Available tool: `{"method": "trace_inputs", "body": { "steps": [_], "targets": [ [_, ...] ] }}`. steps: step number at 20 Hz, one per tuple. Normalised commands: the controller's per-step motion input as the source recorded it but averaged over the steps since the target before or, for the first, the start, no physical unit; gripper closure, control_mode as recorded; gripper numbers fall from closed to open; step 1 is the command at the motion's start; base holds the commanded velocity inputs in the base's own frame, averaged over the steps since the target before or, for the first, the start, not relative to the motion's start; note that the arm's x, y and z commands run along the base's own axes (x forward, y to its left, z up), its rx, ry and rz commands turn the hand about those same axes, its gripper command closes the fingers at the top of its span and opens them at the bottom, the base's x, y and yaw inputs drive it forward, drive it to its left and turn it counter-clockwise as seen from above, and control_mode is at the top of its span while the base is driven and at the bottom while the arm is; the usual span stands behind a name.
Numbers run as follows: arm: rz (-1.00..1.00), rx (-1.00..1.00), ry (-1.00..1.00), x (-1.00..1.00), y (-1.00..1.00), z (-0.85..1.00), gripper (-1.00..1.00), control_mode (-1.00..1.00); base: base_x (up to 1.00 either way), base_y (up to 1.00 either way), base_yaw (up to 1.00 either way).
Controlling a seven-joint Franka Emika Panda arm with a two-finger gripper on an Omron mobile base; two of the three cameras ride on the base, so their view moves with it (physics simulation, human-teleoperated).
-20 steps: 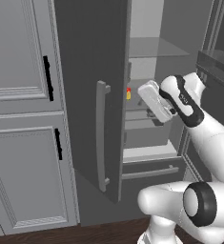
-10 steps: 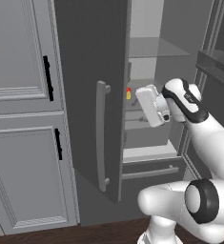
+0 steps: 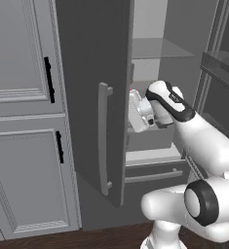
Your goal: Grab a lemon wedge from the fridge and one ice cube from the ice bowl, and put them in the glass of lemonade.
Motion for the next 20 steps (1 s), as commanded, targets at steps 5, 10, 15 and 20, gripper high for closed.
{"method": "trace_inputs", "body": {
  "steps": [5,10,15,20],
  "targets": [
    [0.04,0.00,-0.05,-0.03,0.93,-0.15,-1.00,-1.00,0.00,0.00,0.00],
    [0.03,0.00,-0.15,-0.19,0.98,-0.01,-1.00,-1.00,0.00,0.00,0.00],
    [0.00,0.00,-0.17,-0.17,0.90,0.00,-1.00,-1.00,0.00,0.00,0.00],
    [-0.01,-0.02,-0.02,-0.01,0.49,0.00,-1.00,-1.00,0.00,0.00,0.00]
  ]
}}
